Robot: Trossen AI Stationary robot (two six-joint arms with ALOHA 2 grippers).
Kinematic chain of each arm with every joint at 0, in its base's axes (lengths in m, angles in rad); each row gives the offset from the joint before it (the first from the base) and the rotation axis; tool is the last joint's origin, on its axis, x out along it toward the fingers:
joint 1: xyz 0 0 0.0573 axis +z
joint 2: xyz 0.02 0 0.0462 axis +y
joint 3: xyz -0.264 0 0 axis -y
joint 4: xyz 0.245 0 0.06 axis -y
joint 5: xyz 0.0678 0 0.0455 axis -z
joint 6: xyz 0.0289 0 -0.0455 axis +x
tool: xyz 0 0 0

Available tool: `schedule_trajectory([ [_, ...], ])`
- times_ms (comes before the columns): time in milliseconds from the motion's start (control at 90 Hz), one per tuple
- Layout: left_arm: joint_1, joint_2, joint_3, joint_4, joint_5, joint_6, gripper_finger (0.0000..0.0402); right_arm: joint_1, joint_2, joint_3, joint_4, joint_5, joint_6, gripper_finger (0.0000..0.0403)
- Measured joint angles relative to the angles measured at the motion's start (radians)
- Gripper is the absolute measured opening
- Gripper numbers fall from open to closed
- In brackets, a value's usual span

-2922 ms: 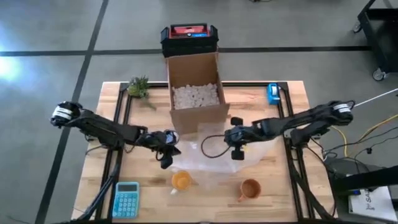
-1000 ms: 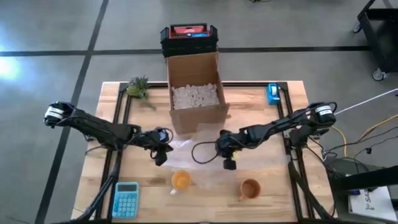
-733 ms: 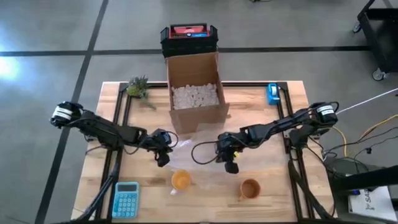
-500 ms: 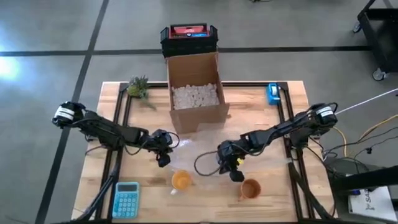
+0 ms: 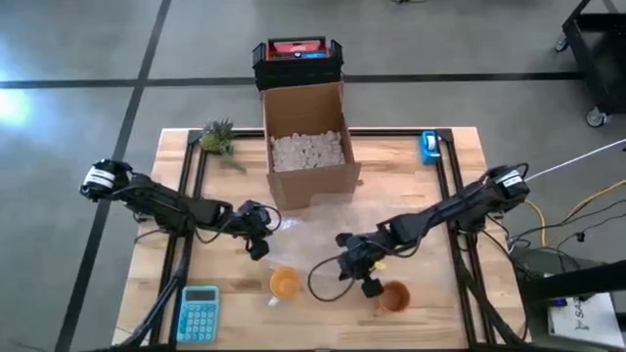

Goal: Wrap mug
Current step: Wrap the orange mug with bubble wrap

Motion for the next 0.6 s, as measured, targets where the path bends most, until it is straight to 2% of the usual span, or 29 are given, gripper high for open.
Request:
schedule_trajectory([
  [156, 0.0, -0.014, 0.0, 0.0, 0.0, 0.001, 0.0, 0.043, 0.056, 0.066, -0.119, -0.003, -0.001, 0.0],
  [367, 0.0, -0.024, 0.004, -0.001, 0.0, 0.002, 0.0, 0.05, 0.136, 0.112, -0.179, 0.0, 0.035, 0.0],
  [600, -0.001, -0.027, 0.004, -0.006, 0.007, 0.002, 0.0, 0.071, 0.063, 0.325, -0.573, 0.139, 0.066, 0.0],
])
